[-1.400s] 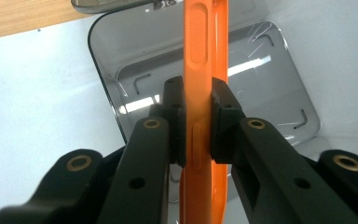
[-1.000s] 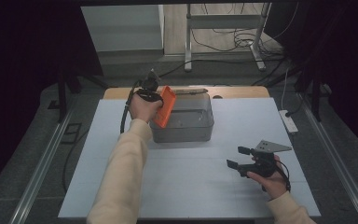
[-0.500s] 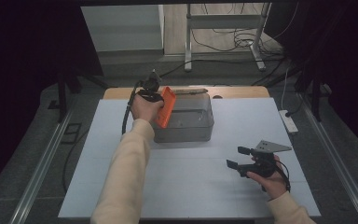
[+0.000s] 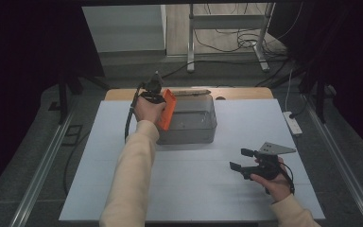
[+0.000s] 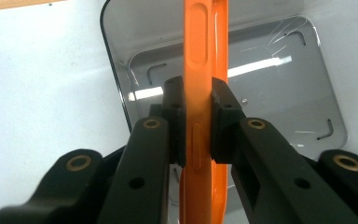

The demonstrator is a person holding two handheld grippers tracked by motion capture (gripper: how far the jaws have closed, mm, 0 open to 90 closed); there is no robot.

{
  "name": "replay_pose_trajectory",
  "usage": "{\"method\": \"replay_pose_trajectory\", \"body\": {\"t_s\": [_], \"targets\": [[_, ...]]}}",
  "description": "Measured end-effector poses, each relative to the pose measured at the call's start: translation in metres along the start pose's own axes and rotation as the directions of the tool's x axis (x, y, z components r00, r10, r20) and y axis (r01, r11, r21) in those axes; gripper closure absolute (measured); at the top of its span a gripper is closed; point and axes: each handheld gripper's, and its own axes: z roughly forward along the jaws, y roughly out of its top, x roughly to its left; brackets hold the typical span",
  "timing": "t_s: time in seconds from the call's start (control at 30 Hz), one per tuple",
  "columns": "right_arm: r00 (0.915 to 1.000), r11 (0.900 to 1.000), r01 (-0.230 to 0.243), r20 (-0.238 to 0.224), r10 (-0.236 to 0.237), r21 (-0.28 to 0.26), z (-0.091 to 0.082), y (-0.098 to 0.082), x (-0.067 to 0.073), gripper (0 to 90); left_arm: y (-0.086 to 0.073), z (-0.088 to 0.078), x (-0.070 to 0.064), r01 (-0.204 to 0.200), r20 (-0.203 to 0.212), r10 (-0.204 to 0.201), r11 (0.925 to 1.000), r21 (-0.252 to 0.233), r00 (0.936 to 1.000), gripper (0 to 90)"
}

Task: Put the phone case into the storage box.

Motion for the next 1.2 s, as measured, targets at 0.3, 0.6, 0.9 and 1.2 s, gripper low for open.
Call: {"method": "replay_pose_trajectory", "body": {"t_s": [0.3,0.6,0.9,1.2], "targets": [[1.0,1.0,0.001,-0.001,-0.001,-0.002,-0.0004,0.0002,0.0003,19.7,-0.0006,0.0011,-0.0061,-0.009,0.0,0.009,1.0,0.004,1.0,79.4],[1.0,1.0,0.001,-0.001,-0.001,-0.003,-0.0003,0.0002,0.0002,19.7,-0.0015,0.0017,-0.0043,0.004,-0.009,-0.004,1.0,0.003,1.0,79.4],[1.0,1.0,0.001,0.001,-0.001,-0.005,-0.001,0.0,0.0003,19.7,-0.004,0.004,0.0,0.019,-0.012,-0.019,0.9998,0.004,0.9997,79.4],[1.0,1.0,0.004,0.001,-0.004,0.001,-0.0002,-0.0002,0.0009,19.7,-0.0049,0.0061,0.0032,0.031,-0.015,-0.03,0.9995,0.006,0.9994,79.4]]}}
